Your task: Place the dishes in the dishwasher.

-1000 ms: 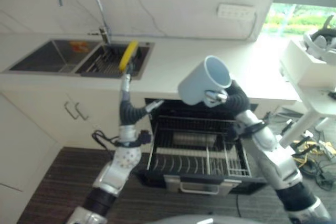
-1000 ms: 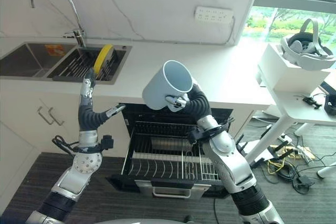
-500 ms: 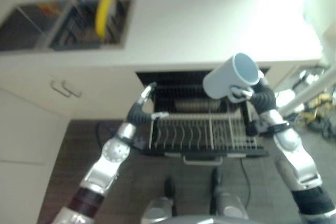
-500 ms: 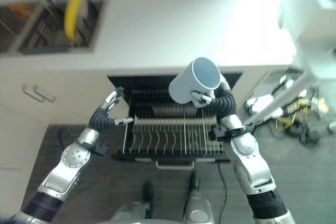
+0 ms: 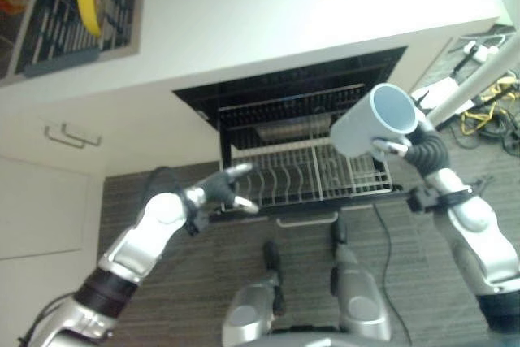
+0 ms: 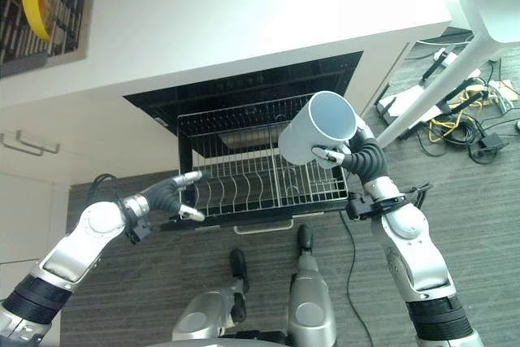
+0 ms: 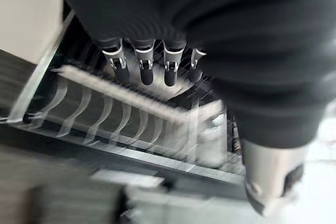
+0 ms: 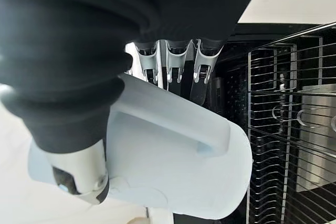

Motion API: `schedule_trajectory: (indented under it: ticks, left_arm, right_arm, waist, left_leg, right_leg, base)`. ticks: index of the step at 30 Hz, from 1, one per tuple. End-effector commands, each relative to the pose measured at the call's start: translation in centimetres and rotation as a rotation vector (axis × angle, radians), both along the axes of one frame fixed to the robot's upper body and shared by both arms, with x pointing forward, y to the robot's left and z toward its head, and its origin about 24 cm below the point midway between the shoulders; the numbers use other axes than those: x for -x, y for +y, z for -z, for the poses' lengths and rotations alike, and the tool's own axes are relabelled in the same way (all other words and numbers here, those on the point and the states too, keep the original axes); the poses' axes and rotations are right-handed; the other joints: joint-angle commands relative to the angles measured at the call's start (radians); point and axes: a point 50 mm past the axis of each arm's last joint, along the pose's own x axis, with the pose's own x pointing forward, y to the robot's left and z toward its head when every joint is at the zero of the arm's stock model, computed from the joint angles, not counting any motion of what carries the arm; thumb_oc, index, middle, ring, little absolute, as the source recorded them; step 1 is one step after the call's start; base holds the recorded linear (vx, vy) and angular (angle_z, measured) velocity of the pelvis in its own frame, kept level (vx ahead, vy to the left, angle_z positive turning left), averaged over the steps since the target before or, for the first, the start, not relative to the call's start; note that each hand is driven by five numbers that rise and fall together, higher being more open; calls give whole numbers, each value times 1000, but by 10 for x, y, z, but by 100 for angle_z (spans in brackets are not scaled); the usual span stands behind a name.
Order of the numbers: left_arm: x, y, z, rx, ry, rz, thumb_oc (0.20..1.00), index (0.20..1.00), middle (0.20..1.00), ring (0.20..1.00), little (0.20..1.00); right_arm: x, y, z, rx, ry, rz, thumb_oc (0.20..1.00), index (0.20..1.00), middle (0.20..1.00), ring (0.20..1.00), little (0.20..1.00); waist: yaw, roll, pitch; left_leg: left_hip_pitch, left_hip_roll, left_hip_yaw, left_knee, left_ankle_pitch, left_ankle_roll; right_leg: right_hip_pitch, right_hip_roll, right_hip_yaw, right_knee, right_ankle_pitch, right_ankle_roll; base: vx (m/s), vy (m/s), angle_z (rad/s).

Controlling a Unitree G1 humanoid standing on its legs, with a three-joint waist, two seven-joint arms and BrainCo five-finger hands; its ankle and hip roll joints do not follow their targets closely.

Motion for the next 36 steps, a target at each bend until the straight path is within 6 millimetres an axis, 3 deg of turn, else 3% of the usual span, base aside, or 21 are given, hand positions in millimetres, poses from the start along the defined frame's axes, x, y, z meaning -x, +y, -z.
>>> schedule_trajectory:
  ticks: [1, 4, 7, 10, 12, 16, 20, 26, 36]
  left_arm:
    - [8, 29, 30, -291, 284, -25, 1000, 1000, 1000, 1000, 1000]
    - [42, 48, 73, -571, 710, 34, 1000, 1000, 1000, 1000, 1000]
    - [51, 55, 92, -704, 842, 46, 1000, 1000, 1000, 1000, 1000]
    - [58, 62, 109, -791, 856, 1, 1000, 1000, 1000, 1000, 1000]
    - [60, 68, 126, -781, 791, -160, 1000, 1000, 1000, 1000, 1000]
    - [67, 65, 150, -638, 753, -240, 1000, 1000, 1000, 1000, 1000]
    - [76, 58, 155, -601, 796, -161, 1000, 1000, 1000, 1000, 1000]
    - [113, 49, 155, -621, 1035, 77, 1000, 1000, 1000, 1000, 1000]
    - [108, 48, 149, -580, 1032, 124, 1000, 1000, 1000, 1000, 1000]
  right_arm:
    - [1, 13, -23, -39, -93, -87, 200, 200, 200, 200, 200]
    - [-6, 21, -16, -42, -41, -93, 200, 200, 200, 200, 200]
    - [-15, 26, -15, -38, -20, -97, 200, 200, 200, 200, 200]
    - [-19, 27, -13, -32, -9, -111, 200, 200, 200, 200, 200]
    - [-21, 30, -13, -38, -13, -116, 200, 200, 200, 200, 200]
    - [-19, 33, -13, -35, -16, -127, 200, 200, 200, 200, 200]
    - [-17, 27, -10, -14, 1, -107, 200, 200, 200, 200, 200]
    - [-30, 15, 1, 67, 67, -32, 200, 200, 200, 200, 200]
    - [-76, -13, 5, 295, 198, 151, 200, 200, 200, 200, 200]
  waist:
    - [-11, -46, -96]
    - [-15, -49, -97]
    - [-20, -54, -90]
    - [-25, -59, -84]
    - [-19, -70, -76]
    - [-17, -78, -67]
    - [-6, -80, -70]
    - [28, -72, -67]
    - [105, -79, -67]
  left_leg:
    - [-4, 29, 38, 7, -46, -22]
    - [2, 28, 41, 7, -54, -21]
    - [2, 29, 44, 7, -67, -21]
    - [0, 28, 42, 7, -72, -20]
    - [-8, 31, 40, 8, -69, -21]
    - [-18, 33, 34, 9, -65, -22]
    - [-17, 32, 26, 11, -63, -22]
    - [-15, 28, 7, 16, -70, -22]
    - [-19, 28, -27, 21, -66, -27]
  right_leg:
    - [52, -63, 9, 39, -139, 95]
    - [57, -58, 10, 36, -141, 97]
    - [54, -54, 12, 34, -145, 98]
    - [50, -51, 20, 36, -150, 98]
    - [43, -50, 23, 41, -151, 98]
    - [33, -49, 26, 45, -151, 97]
    - [39, -53, 16, 45, -148, 98]
    - [54, -60, -9, 47, -154, 95]
    - [84, -71, -56, 40, -157, 96]
  base:
    - [78, 6, -2]
    - [79, -2, -3]
    - [34, 1, -23]
    - [54, 24, -6]
    - [13, -22, -6]
    - [7, 0, -1]
    - [38, 6, 0]
    - [16, -10, 2]
    - [7, -40, 9]
